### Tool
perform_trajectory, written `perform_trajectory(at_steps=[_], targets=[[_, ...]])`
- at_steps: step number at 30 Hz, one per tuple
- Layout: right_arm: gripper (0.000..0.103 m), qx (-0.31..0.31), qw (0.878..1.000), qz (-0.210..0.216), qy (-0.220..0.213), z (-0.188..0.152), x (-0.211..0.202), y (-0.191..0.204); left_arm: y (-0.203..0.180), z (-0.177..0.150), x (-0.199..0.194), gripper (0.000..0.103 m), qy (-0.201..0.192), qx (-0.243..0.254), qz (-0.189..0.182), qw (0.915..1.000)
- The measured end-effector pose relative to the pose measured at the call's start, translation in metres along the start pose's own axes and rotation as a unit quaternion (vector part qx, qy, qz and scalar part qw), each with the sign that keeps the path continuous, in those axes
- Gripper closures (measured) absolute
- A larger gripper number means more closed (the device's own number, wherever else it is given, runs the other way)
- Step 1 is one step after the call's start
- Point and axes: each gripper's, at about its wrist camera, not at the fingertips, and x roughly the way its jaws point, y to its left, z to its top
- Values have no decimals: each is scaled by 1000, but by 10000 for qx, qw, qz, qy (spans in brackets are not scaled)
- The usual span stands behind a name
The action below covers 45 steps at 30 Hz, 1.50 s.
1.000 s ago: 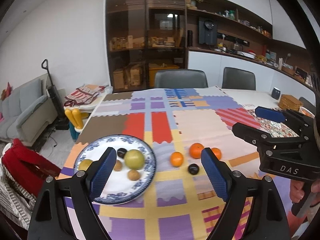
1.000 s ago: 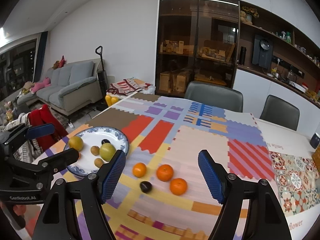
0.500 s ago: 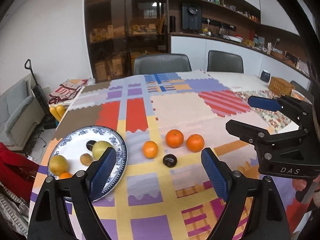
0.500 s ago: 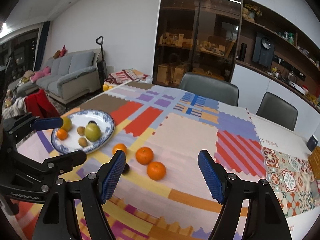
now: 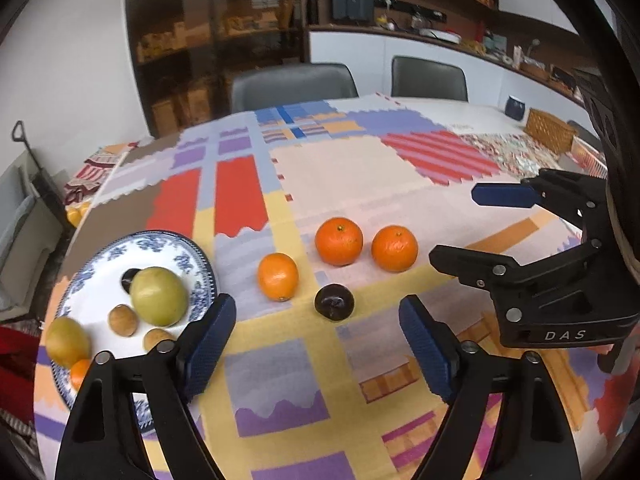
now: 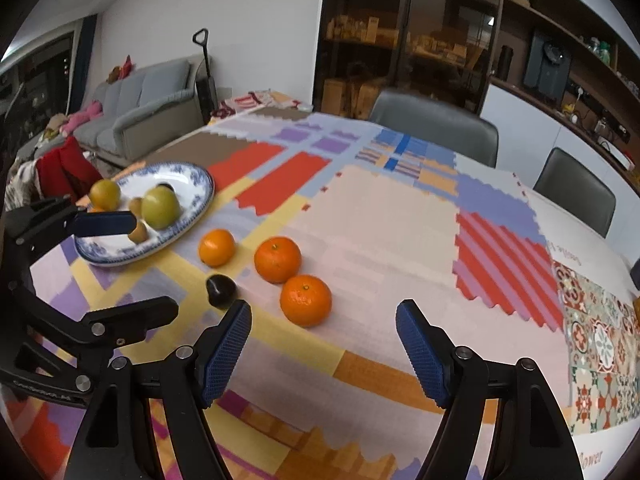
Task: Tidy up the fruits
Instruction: 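Move both grippers from the plate back toward the loose fruits, then grasp a dark plum with the left gripper while the right gripper grasps a mandarin, then carry the plum with the left gripper while the right gripper carries the mandarin to the plate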
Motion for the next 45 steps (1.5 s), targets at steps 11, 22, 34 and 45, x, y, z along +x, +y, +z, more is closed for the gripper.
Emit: perform_trajectory(at_steps=[11,22,34,45], targets=[[36,177,9982,237,522,-1,47,-7,7,0,39,49,522,-137,-395,9978],[43,479,9954,488,674,-3,68,-9,7,4,54,70,691,-370,-573,9953],[61,705,9937,578,657,-4,65,-7,12,3,47,75,668,-640,-593,9940],[61,790,9946,588,323,4,32,6,21,0,7,75,328,-930,-449,9941]])
